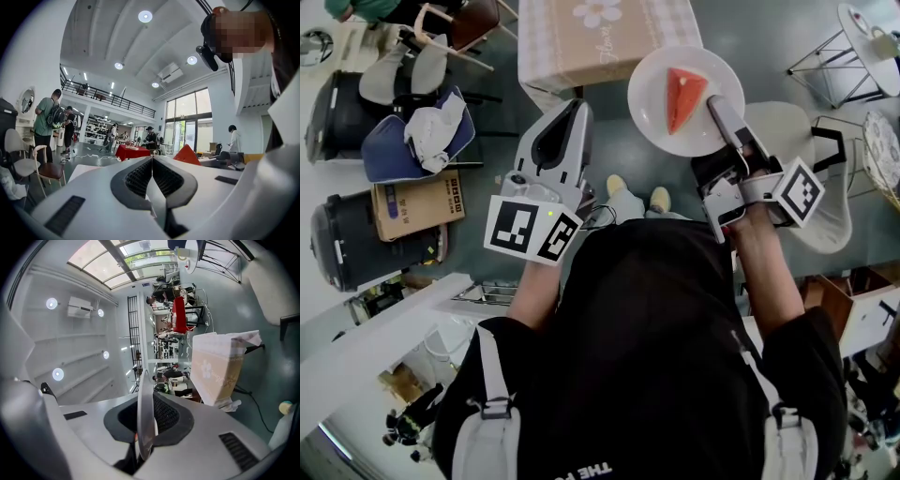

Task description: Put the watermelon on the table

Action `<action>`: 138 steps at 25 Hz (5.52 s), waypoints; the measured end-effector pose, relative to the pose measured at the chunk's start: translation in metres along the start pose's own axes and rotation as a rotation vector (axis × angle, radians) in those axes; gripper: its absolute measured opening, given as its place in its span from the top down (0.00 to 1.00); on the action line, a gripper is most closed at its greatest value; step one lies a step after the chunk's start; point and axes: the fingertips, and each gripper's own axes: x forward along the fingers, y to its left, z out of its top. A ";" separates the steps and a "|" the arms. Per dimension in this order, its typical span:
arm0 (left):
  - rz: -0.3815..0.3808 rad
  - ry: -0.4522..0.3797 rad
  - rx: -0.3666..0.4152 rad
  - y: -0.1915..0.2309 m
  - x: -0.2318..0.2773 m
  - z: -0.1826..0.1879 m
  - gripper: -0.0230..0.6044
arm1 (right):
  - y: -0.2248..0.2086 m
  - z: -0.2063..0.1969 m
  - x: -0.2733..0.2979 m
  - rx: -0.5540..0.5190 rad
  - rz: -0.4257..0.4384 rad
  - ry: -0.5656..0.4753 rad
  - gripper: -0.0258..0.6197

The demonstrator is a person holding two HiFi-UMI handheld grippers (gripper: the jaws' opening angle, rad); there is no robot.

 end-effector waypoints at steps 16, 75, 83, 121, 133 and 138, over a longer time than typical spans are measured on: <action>-0.018 0.008 -0.012 -0.005 0.002 -0.004 0.94 | 0.002 -0.001 0.002 0.010 0.013 0.003 0.91; -0.059 0.037 -0.093 0.214 0.145 0.007 0.94 | -0.047 0.014 0.259 0.029 -0.043 0.024 0.91; -0.065 0.038 -0.091 0.240 0.154 0.008 0.94 | -0.052 0.012 0.287 0.025 -0.040 0.020 0.91; 0.110 0.037 0.059 0.286 0.168 0.009 0.94 | -0.058 0.016 0.321 0.023 -0.027 0.019 0.91; 0.128 0.053 0.049 0.282 0.231 0.023 0.94 | -0.055 0.075 0.361 0.046 -0.028 0.076 0.91; 0.136 0.056 0.052 0.281 0.241 0.023 0.94 | -0.059 0.086 0.366 0.052 -0.028 0.089 0.91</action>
